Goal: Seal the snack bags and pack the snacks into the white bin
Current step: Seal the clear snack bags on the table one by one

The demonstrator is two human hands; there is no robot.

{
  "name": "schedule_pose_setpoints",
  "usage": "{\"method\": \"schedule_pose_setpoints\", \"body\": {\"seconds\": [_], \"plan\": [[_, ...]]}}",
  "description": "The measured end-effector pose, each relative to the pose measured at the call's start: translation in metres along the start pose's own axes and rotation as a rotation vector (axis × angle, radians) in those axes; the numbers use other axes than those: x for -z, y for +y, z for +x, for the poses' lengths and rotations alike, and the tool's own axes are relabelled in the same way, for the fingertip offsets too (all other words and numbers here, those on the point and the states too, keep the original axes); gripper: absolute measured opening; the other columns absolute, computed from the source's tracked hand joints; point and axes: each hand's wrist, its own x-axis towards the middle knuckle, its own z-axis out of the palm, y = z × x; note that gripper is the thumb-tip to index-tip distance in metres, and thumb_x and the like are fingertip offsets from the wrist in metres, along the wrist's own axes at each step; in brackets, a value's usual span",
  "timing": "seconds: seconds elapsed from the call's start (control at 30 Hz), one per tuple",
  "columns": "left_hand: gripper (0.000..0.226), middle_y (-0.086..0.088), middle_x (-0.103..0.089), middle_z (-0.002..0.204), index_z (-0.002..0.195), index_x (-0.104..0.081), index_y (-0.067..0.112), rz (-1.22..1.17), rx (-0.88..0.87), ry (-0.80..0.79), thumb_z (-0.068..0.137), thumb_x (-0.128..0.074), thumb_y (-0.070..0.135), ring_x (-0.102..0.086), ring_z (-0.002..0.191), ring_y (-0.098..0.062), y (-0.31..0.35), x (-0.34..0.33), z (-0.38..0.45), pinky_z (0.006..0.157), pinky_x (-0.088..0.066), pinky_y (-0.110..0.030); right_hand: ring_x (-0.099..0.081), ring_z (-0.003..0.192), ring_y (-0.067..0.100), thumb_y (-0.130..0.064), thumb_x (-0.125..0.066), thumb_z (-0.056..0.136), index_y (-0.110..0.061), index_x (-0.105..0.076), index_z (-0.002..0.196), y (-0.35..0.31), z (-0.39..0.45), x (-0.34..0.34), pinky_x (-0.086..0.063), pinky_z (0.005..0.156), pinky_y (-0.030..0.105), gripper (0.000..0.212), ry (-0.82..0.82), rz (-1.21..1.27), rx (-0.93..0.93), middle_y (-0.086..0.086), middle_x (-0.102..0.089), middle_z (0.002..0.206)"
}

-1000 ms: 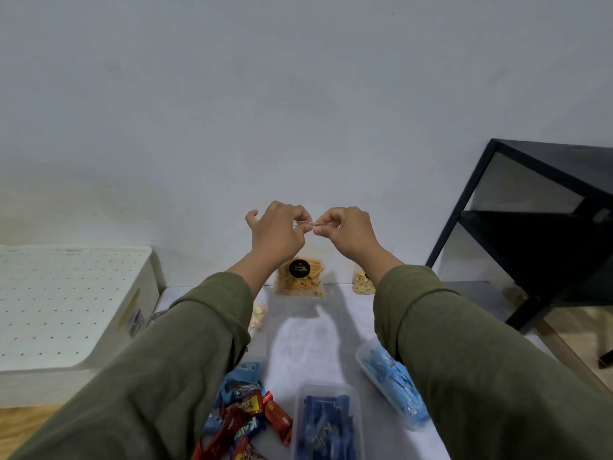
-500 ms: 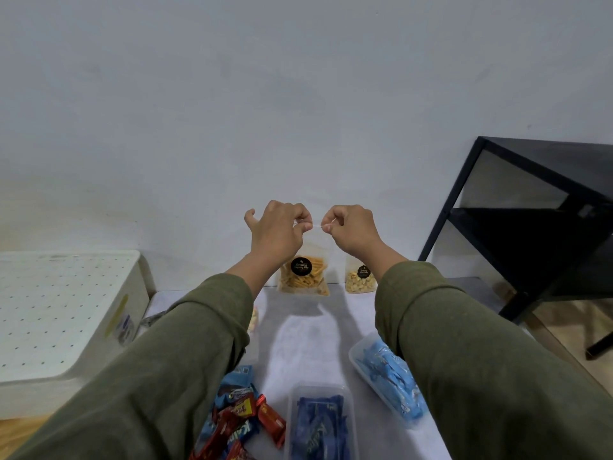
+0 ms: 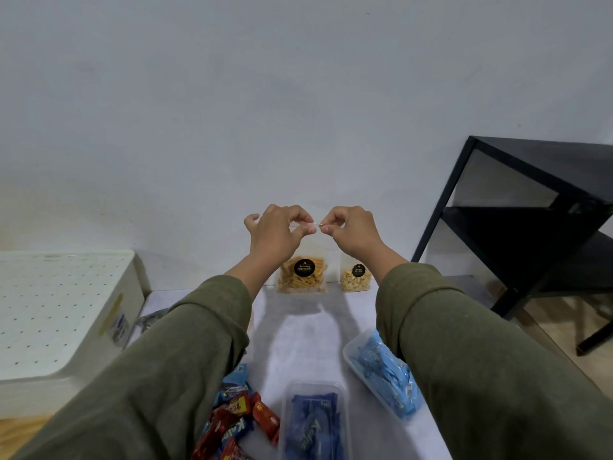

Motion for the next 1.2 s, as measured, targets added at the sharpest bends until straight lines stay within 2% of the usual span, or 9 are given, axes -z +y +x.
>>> {"method": "schedule_pose_setpoints", "body": {"seconds": [0.13, 0.37, 0.5, 0.63, 0.73, 0.87, 0.93, 1.0, 1.2], "plan": [[0.01, 0.022, -0.062, 0.085, 0.079, -0.061, 0.04, -0.073, 0.037, 0.048, 0.089, -0.059, 0.036, -0.054, 0.107, -0.006, -0.004, 0.001, -0.003, 0.099, -0.023, -0.044, -0.054, 0.08, 0.007, -0.015, -0.067, 0.085, -0.013, -0.071, 0.094, 0.002, -0.004, -0.001, -0.035, 0.06, 0.004, 0.01, 0.002, 0.068, -0.005, 0.001, -0.065, 0.089], [0.008, 0.017, -0.062, 0.101, 0.087, -0.068, 0.038, 0.033, 0.084, 0.139, 0.086, -0.061, 0.042, -0.043, 0.116, -0.009, -0.003, -0.004, -0.009, 0.102, -0.023, -0.046, -0.049, 0.096, 0.014, -0.019, -0.063, 0.088, -0.015, -0.073, 0.089, -0.003, -0.003, -0.007, -0.038, 0.083, 0.026, 0.011, -0.028, -0.058, 0.053, 0.002, -0.061, 0.098], [0.032, 0.005, -0.048, 0.115, 0.103, -0.064, 0.038, 0.155, 0.242, 0.148, 0.079, -0.061, 0.059, -0.039, 0.117, -0.016, -0.002, -0.006, -0.011, 0.088, -0.026, -0.039, -0.054, 0.091, 0.016, -0.01, -0.059, 0.089, -0.011, -0.068, 0.081, -0.003, -0.002, -0.011, -0.042, 0.082, 0.026, 0.011, -0.02, -0.041, 0.001, 0.002, -0.058, 0.096], [0.043, 0.003, -0.061, 0.1, 0.109, -0.061, 0.034, 0.164, 0.328, 0.061, 0.082, -0.051, 0.066, -0.054, 0.106, -0.02, -0.004, -0.007, -0.012, 0.079, -0.025, -0.037, -0.052, 0.086, 0.015, -0.009, -0.06, 0.087, -0.012, -0.061, 0.076, -0.002, -0.002, -0.012, -0.04, 0.077, 0.024, 0.012, -0.003, -0.038, 0.0, -0.001, -0.056, 0.093], [0.045, 0.006, -0.068, 0.096, 0.109, -0.06, 0.031, 0.096, 0.39, 0.008, 0.084, -0.047, 0.066, -0.056, 0.104, -0.021, -0.003, -0.003, -0.009, 0.081, -0.025, -0.036, -0.051, 0.084, 0.014, -0.01, -0.063, 0.086, -0.012, -0.06, 0.074, 0.002, -0.003, -0.011, -0.039, 0.076, 0.024, 0.012, 0.022, -0.039, 0.0, 0.0, -0.056, 0.091], [0.038, 0.007, -0.069, 0.098, 0.102, -0.062, 0.028, -0.137, 0.464, -0.033, 0.083, -0.055, 0.06, -0.059, 0.103, -0.018, -0.004, -0.003, -0.003, 0.089, -0.041, -0.037, -0.052, 0.084, 0.015, -0.01, -0.066, 0.084, -0.013, -0.059, 0.07, 0.004, -0.002, -0.012, -0.041, 0.078, 0.025, 0.016, 0.035, -0.02, 0.0, 0.001, -0.058, 0.09], [0.026, 0.005, -0.069, 0.098, 0.1, -0.063, 0.025, -0.378, 0.52, -0.037, 0.084, -0.064, 0.045, -0.061, 0.103, -0.016, -0.001, -0.003, 0.0, 0.074, -0.048, -0.029, -0.052, 0.084, 0.016, -0.009, -0.067, 0.083, -0.015, -0.057, 0.064, 0.004, -0.002, -0.013, -0.043, 0.079, 0.026, 0.022, 0.034, -0.022, 0.005, 0.001, -0.058, 0.089], [0.021, 0.0, -0.067, 0.105, 0.102, -0.066, 0.024, -0.527, 0.572, -0.042, 0.082, -0.069, 0.031, -0.062, 0.101, -0.016, 0.002, -0.002, 0.001, 0.057, -0.041, -0.021, -0.052, 0.083, 0.015, -0.009, -0.068, 0.082, -0.019, -0.053, 0.06, 0.005, -0.001, -0.013, -0.043, 0.079, 0.027, 0.029, 0.034, -0.019, 0.004, 0.001, -0.057, 0.088], [0.018, -0.002, -0.063, 0.112, 0.099, -0.065, 0.028, -0.631, 0.576, 0.004, 0.081, -0.07, 0.026, -0.06, 0.101, -0.017, 0.001, 0.0, 0.003, 0.053, -0.038, -0.021, -0.052, 0.074, 0.005, -0.022, -0.075, 0.077, -0.013, -0.069, 0.079, 0.008, 0.004, -0.01, -0.043, 0.069, 0.019, 0.012, -0.016, 0.077, -0.01, -0.004, -0.06, 0.087]]}}
